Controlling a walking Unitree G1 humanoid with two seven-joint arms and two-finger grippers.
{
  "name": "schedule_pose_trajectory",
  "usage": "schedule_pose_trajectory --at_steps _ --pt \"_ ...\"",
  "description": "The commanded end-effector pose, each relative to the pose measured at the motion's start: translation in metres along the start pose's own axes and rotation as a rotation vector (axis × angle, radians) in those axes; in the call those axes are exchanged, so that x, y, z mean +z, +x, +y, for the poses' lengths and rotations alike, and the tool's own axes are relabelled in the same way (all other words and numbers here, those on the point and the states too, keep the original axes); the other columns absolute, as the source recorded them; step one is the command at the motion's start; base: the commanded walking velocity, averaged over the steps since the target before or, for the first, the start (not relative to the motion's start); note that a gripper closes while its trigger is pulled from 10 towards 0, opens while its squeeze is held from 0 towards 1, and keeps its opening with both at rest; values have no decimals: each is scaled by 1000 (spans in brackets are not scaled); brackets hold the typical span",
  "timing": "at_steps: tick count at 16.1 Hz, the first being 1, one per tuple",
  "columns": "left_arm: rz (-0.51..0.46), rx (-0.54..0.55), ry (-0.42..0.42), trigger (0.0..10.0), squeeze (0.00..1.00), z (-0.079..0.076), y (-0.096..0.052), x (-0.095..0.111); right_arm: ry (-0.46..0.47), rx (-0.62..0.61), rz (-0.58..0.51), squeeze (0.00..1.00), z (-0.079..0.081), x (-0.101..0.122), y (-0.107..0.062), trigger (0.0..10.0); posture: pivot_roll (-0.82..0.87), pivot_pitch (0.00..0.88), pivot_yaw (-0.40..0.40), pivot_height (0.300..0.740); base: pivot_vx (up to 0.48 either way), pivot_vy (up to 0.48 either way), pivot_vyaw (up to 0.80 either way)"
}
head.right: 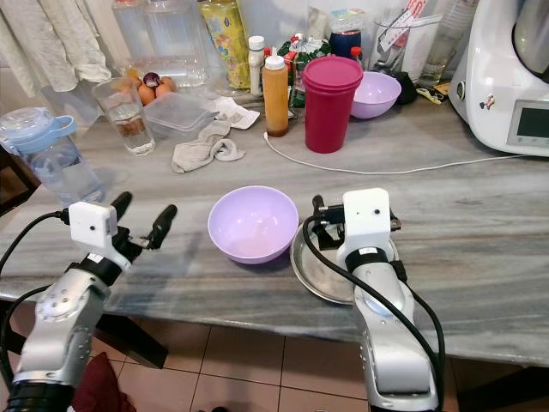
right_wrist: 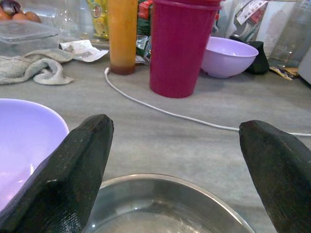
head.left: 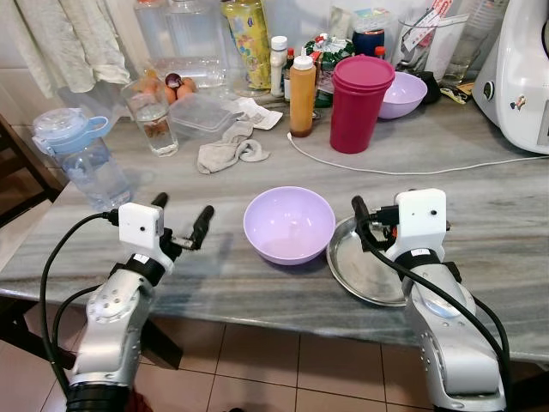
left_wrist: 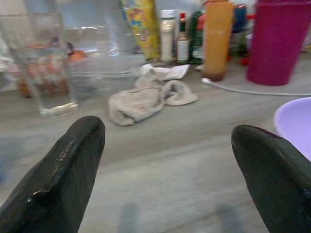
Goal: Setting the table
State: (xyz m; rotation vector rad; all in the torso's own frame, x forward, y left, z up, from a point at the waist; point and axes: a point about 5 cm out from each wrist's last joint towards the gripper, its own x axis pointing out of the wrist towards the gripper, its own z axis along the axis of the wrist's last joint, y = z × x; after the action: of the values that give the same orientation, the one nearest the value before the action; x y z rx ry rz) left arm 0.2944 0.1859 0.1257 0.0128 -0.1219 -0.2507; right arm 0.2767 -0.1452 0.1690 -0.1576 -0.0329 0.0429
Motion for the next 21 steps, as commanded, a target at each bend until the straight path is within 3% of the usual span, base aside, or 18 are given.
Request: schedule_pose_trajectory --at_steps 1,6,12,21 --pt "37 75 20 10000 0 4 1 -4 1 -10 -6 0 1 0 2 10000 -227 82 74 740 0 0 0" --pt "58 103 43 10000 0 -8 3 -9 5 -14 -13 0 2 -2 6 10000 -229 65 80 740 0 0 -560" --pt "45 125 44 10000 0 -13 16 0 3 -17 -89 0 2 11 8 10000 -238 54 85 740 0 0 0" --pt "61 107 32 10000 0 -17 19 1 36 -39 -89 0 -7 12 15 10000 -234 56 84 740 -323 0 0"
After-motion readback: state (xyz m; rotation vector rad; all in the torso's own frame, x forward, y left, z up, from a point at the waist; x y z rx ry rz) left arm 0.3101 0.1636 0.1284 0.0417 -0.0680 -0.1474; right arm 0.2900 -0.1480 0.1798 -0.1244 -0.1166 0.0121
